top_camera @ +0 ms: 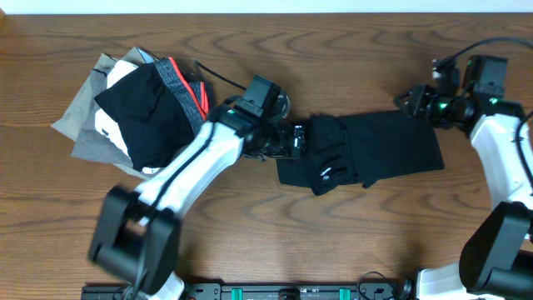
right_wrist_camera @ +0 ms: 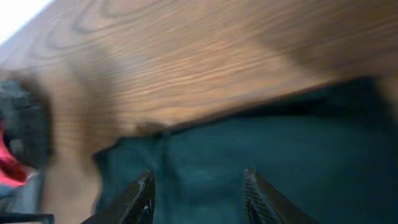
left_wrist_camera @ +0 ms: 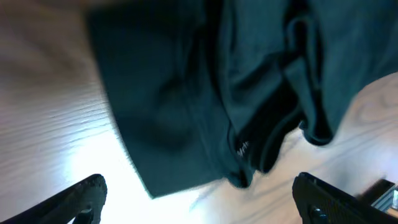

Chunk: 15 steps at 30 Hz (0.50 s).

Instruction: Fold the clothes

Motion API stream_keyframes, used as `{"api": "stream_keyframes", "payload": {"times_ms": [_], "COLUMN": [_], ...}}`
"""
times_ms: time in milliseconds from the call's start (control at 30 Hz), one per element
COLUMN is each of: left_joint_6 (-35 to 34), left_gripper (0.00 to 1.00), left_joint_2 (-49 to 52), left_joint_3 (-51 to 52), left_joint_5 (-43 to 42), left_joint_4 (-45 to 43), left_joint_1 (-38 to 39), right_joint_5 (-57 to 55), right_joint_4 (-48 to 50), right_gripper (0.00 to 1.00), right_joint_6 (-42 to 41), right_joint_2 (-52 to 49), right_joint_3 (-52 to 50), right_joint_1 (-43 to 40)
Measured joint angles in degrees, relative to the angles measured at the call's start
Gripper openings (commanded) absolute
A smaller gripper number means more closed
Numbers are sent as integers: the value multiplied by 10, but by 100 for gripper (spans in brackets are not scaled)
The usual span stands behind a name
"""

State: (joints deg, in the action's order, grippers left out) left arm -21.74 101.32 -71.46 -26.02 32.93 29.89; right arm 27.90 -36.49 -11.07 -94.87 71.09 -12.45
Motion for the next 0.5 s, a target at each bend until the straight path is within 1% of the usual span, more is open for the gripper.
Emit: {"api": "stream_keyframes", "payload": {"times_ms": [67, 200, 367, 500], "left_joint_6": [-12, -35, -54, -75], "left_gripper": [98, 100, 100, 100], "left_joint_2": [39, 94, 132, 161], "left_joint_3": [2, 4, 3, -2], "left_joint_5": [-22, -45, -90, -146], "left_joint_4": [-27, -77, -150, -237], "left_joint_1": [0, 0, 0, 12], "right_joint_5": [-30, -57, -69, -69], "right_joint_4": [-22, -30, -35, -35], "right_gripper": [45, 45, 44, 43], "right_joint_6": [11, 22, 26, 27], "right_joint_2": [2, 4, 4, 4], "right_joint_3": [21, 32, 32, 32], "right_joint_1": [-8, -21, -22, -22]}}
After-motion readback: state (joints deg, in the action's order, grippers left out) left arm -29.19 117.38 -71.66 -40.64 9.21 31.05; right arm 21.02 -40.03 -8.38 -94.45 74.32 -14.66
